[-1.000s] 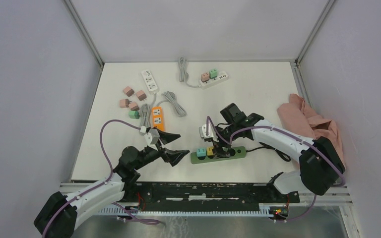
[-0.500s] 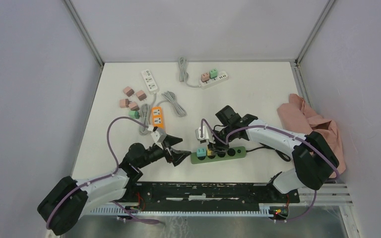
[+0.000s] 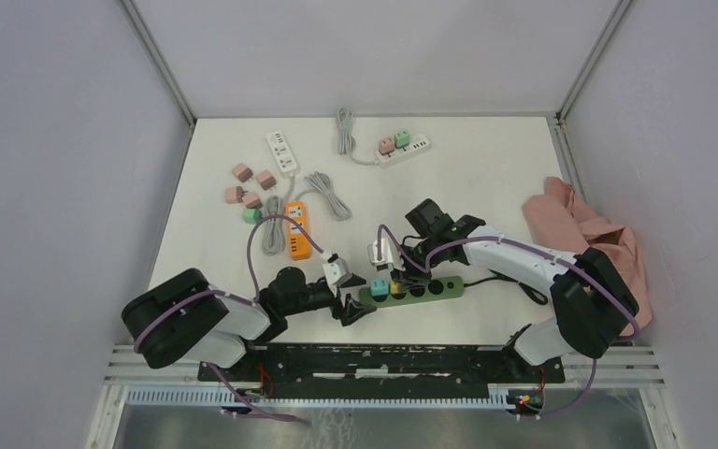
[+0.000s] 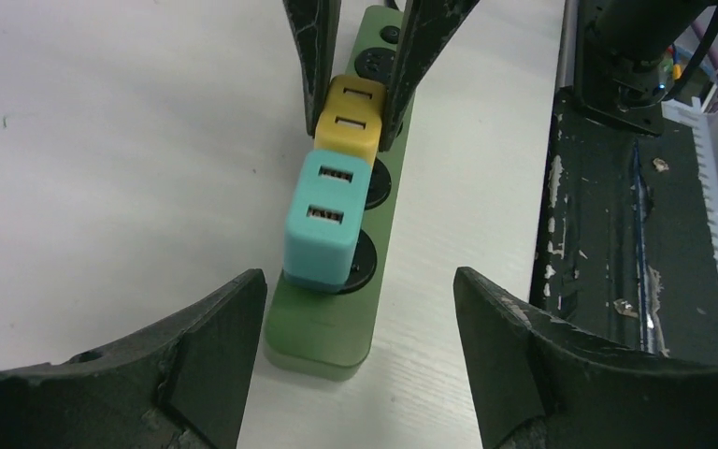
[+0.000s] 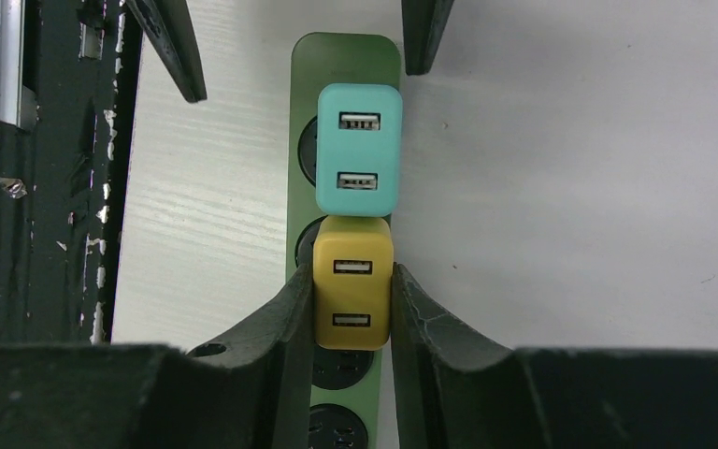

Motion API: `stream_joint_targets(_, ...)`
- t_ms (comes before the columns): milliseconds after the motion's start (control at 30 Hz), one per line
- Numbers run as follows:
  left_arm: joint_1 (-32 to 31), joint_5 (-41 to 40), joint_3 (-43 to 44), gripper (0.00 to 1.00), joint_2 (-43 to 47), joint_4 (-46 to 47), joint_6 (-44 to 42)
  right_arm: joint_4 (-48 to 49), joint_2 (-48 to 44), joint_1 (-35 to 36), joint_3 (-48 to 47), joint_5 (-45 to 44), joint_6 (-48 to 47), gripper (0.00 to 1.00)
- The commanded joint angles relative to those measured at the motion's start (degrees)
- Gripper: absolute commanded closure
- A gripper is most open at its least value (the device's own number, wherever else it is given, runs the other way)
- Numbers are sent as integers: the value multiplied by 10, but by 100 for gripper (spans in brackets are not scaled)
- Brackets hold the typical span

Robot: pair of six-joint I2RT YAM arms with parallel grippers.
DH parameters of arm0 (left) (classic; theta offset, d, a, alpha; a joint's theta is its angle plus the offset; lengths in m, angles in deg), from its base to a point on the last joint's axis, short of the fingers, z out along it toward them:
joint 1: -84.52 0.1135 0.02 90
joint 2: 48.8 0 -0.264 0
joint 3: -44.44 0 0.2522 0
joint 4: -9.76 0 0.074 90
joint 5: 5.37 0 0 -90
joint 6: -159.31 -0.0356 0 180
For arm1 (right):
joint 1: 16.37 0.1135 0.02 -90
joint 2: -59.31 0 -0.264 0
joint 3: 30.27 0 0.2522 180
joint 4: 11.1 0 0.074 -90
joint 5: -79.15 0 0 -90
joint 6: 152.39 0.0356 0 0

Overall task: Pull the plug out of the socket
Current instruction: Remove the plug from the socket.

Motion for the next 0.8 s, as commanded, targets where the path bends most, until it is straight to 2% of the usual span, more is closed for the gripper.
stream_joint_targets(0, -14, -20, 37, 20, -28, 66, -75, -19, -1, 3, -21, -3, -27, 100)
stream_joint_targets(167, -18, -33, 59, 28, -64, 60, -71, -21, -1, 4, -22, 0, -27, 100)
stream_joint_targets(333, -20, -31, 61, 32, -97, 91, -68, -23, 1, 3, -24, 2, -27, 100)
stream_joint_targets(433, -21, -22, 70, 41, -104, 92, -65, -27, 5, 3, -25, 4, -27, 100)
stream_joint_targets(667, -25, 1, 85, 43, -127, 108, -64, -35, 11, 3, -29, 7, -30, 100)
stream_joint_targets(767, -26, 14, 92, 62, -138, 104, -63, -36, 12, 3, -31, 8, -29, 100)
